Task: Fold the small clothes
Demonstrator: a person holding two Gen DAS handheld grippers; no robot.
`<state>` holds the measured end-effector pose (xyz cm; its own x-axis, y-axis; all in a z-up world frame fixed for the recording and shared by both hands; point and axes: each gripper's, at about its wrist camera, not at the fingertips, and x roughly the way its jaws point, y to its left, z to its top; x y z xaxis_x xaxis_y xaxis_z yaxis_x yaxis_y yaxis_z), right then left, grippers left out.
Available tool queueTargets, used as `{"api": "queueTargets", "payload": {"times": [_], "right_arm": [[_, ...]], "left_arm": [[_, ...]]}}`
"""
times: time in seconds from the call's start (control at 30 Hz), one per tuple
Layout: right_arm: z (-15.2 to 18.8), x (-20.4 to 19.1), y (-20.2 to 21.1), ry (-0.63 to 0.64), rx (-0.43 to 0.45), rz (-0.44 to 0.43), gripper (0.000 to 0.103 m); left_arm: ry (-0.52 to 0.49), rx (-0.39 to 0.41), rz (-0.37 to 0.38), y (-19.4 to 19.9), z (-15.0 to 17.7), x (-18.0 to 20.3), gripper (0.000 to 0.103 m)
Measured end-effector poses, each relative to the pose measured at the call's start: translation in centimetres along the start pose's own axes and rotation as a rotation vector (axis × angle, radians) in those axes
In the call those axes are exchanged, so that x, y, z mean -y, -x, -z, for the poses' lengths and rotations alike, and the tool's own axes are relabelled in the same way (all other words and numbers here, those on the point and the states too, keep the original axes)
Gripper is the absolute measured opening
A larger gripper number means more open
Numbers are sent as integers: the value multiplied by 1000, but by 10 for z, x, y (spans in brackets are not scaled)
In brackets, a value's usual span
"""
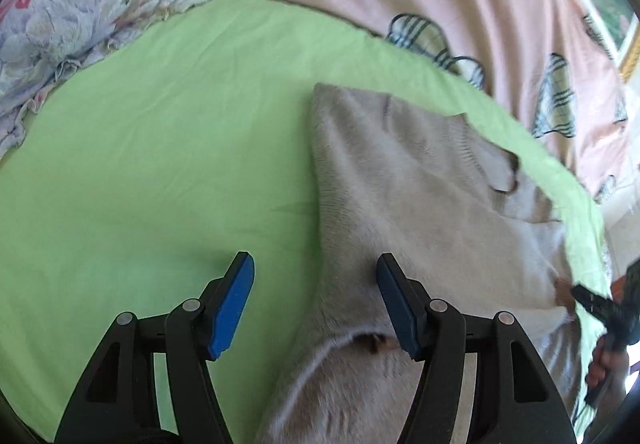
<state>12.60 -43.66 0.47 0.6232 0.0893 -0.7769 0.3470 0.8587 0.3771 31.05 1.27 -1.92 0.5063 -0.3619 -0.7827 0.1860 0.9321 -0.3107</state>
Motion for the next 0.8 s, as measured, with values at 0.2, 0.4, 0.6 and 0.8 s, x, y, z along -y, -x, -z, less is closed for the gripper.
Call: {"api": "queueTargets", "payload": {"times": [0.2,0.4,0.6,0.8], "right_arm": [[3,-19,-10,75,-1,30,11],[-19,-31,34,113,153,19,10],[1,-11,-19,97,-10,135,11],[13,-15,5,62,46,157,15]], "left_arm": [[-34,-12,-70,-14,1,10,64],[-75,3,-128,-15,10,18,66],[-118,20,-199,-18,14,25,66],[-165,19,-245,-4,35,27,66]]}}
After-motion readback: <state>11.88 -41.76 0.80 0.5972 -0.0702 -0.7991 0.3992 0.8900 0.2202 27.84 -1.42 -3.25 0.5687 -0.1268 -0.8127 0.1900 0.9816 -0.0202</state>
